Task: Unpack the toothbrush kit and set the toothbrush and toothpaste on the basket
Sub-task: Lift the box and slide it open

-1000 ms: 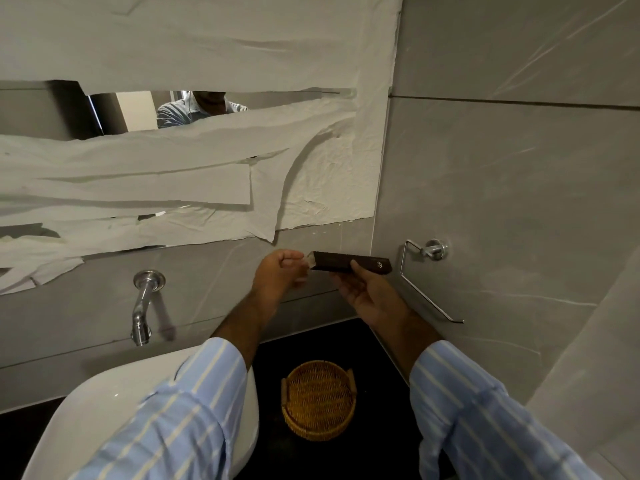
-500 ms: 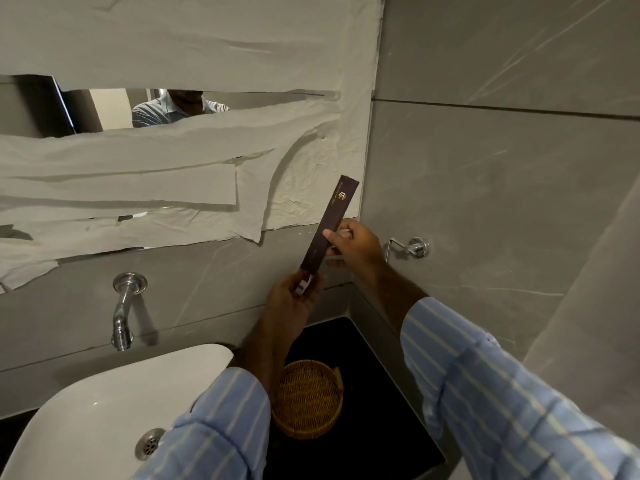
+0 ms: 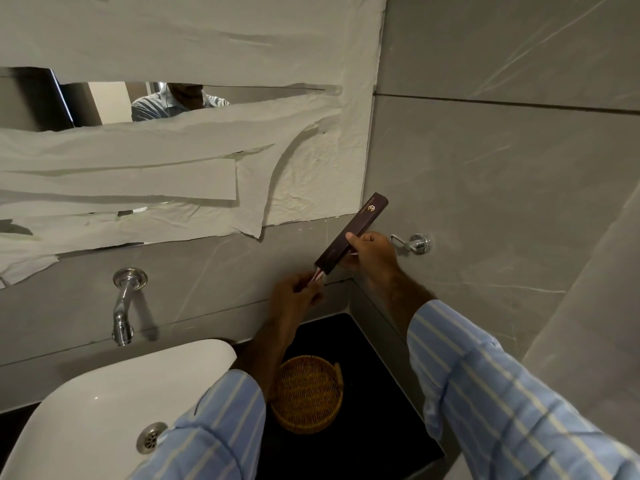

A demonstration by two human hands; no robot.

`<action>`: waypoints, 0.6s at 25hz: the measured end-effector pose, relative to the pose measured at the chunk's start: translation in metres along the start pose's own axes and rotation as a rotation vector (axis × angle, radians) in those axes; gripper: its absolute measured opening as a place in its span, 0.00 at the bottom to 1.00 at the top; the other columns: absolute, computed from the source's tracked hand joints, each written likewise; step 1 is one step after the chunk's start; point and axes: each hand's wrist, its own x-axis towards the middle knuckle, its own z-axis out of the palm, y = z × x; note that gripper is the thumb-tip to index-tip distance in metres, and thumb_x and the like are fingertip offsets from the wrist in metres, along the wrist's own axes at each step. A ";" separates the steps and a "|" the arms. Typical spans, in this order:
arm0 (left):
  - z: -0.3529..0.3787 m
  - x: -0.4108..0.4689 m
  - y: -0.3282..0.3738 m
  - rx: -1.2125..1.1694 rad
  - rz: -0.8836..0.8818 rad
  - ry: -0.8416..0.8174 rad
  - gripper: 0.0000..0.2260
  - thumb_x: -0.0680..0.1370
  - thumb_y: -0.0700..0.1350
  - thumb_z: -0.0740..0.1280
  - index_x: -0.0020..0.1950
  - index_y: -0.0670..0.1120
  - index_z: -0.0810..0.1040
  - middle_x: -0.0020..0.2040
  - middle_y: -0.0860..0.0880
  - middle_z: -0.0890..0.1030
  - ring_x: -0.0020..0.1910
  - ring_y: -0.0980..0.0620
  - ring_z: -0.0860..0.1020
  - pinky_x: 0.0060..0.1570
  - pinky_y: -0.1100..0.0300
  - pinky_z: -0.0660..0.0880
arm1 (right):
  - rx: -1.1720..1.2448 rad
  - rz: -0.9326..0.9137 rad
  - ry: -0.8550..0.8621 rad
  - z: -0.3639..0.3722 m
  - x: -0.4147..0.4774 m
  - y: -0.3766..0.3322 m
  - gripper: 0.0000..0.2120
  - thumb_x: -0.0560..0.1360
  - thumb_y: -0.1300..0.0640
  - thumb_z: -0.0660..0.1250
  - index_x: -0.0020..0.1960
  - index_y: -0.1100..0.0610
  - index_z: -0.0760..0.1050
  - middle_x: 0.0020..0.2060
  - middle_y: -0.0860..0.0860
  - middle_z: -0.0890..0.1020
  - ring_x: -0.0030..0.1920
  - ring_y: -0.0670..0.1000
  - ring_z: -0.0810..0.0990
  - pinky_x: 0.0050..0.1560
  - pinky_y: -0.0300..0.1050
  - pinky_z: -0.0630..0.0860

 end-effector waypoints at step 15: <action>-0.023 0.006 -0.010 0.334 -0.078 -0.136 0.11 0.73 0.49 0.75 0.53 0.46 0.85 0.48 0.47 0.86 0.48 0.48 0.84 0.54 0.50 0.81 | -0.004 -0.149 0.073 -0.018 0.002 -0.028 0.16 0.78 0.54 0.67 0.61 0.63 0.75 0.44 0.55 0.82 0.43 0.51 0.83 0.47 0.47 0.85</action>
